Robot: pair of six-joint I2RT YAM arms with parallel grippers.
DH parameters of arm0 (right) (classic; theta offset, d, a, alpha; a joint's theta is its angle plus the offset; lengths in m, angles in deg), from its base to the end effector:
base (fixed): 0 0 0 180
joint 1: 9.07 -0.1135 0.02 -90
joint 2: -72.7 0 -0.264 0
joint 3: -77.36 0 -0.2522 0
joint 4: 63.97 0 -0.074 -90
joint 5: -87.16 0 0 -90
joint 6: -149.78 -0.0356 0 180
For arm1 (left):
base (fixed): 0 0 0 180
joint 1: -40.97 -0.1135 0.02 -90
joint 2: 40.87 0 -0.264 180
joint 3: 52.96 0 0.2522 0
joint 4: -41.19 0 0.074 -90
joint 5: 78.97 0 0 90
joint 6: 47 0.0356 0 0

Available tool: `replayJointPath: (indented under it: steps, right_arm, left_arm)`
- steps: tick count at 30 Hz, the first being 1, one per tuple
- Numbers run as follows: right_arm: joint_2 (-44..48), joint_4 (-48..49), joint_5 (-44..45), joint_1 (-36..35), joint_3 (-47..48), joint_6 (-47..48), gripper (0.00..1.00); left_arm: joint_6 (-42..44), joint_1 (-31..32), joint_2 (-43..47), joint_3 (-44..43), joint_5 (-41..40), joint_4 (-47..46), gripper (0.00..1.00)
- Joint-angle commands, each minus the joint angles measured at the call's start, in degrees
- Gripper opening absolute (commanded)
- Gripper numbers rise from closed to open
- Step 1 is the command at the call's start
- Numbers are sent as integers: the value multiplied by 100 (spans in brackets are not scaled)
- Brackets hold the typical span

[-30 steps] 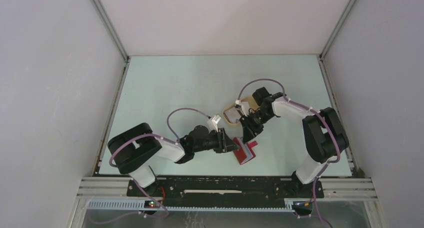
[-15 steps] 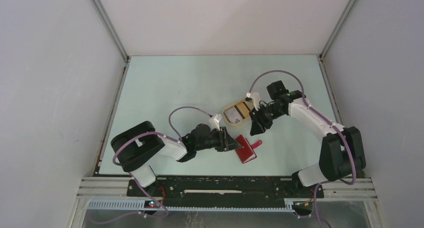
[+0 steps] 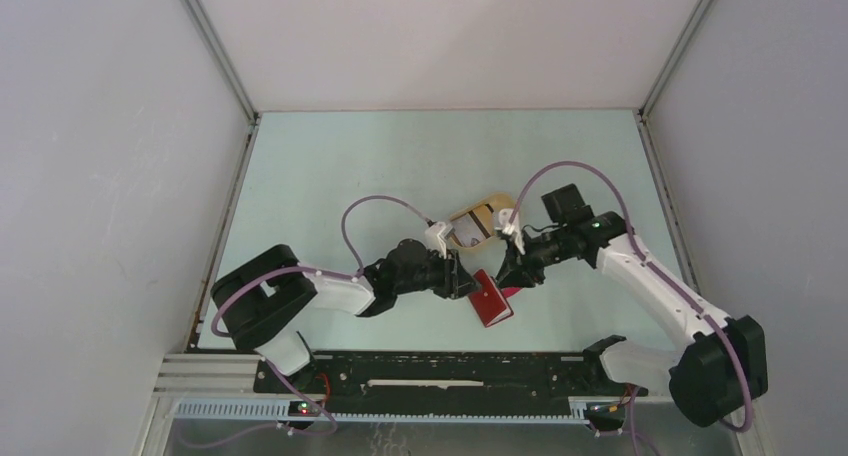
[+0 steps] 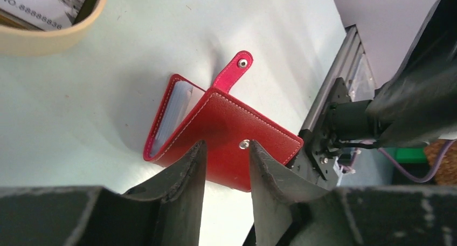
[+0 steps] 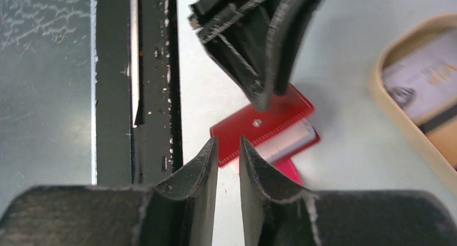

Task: Put the credit cards into the card holder
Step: Close the card holder at the center of the board.

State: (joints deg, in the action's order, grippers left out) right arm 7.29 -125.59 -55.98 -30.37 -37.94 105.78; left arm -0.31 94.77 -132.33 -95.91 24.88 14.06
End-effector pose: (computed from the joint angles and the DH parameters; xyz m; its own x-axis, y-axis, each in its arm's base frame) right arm 0.1821 0.1016 0.2660 -0.1674 -0.5284 -0.8323 -0.9854 0.0631 0.1582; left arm 0.1673 -0.2430 0.1489 -0.7844 -0.0559 -0.6177 0.5182 0.4882 -0.7022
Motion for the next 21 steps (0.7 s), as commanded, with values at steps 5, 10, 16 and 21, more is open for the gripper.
replayJointPath:
  steps: [5, 10, 16, 21]
  right_arm:
    - [-672, 657, 1535, -1164, -200, 441, 14]
    - [-859, 1018, 2406, -1349, -595, 774, 13]
    - [-1219, 1112, 2887, -1421, -700, 1006, 10]
    - [-1156, 1074, 2700, -1421, -699, 999, 10]
  left_arm:
    - [786, -63, 196, -454, -262, 349, 34]
    - [993, -63, 361, -332, -299, 89, 32]
    - [775, -71, -67, -251, -55, -576, 26]
    - [619, -71, -527, -374, 157, -858, 22]
